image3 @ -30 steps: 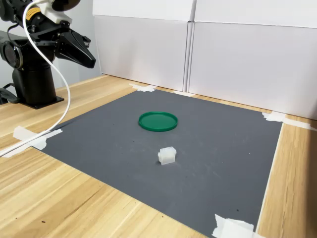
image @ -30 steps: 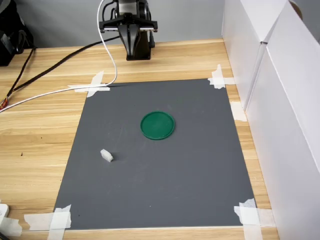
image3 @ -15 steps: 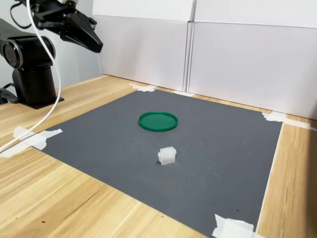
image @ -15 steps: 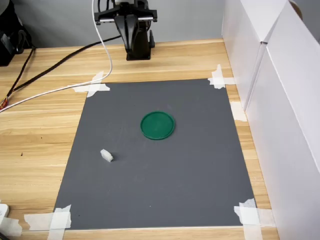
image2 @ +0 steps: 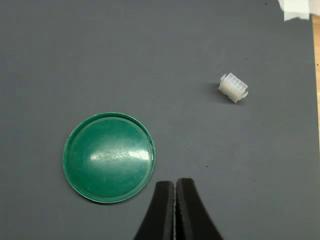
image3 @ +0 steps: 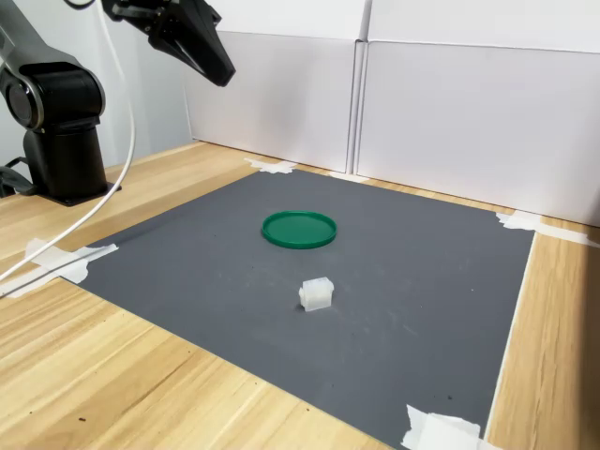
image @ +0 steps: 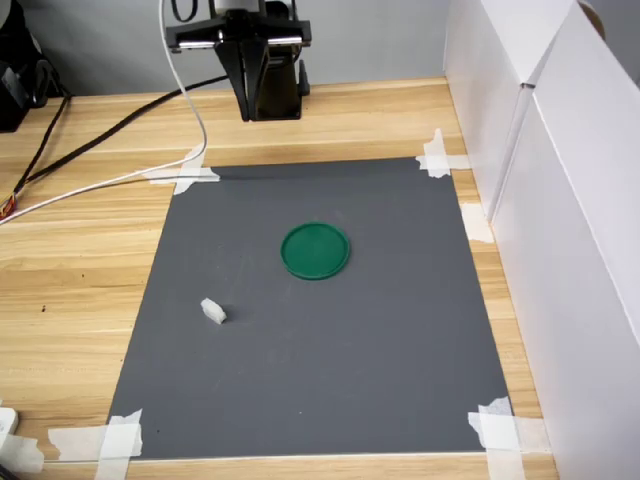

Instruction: Grasp a white terminal and put it in the green lid.

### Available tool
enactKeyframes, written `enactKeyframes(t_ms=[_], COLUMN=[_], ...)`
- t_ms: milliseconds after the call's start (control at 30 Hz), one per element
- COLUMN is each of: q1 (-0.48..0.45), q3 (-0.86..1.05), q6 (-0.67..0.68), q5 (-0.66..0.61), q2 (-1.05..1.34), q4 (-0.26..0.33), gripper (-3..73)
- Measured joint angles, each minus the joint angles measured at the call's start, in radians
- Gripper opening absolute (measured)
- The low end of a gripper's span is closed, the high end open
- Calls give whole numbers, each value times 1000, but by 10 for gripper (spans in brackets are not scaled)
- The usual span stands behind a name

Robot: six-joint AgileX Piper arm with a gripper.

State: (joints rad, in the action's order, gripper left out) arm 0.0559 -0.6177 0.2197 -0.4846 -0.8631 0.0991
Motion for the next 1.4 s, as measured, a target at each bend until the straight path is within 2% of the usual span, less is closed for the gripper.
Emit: enactKeyframes(t_ms=[300, 467, 667, 767, 1033, 1267, 1400], q1=[0, 0, -39, -76, -148, -158, -170], q3=[-188, -274, -345, -371, -471, -568, -637], q6=[19, 97, 214, 281, 571, 769, 852], q5=[-138, -176, -184, -184, -196, -274, -359], q2=[-216, -311, -388, -427, -534, -624, -682], q4=[-61, -86, -87, -82, -63, -55, -14], gripper=[-15, -15, -15, -15, -15, -15, -15])
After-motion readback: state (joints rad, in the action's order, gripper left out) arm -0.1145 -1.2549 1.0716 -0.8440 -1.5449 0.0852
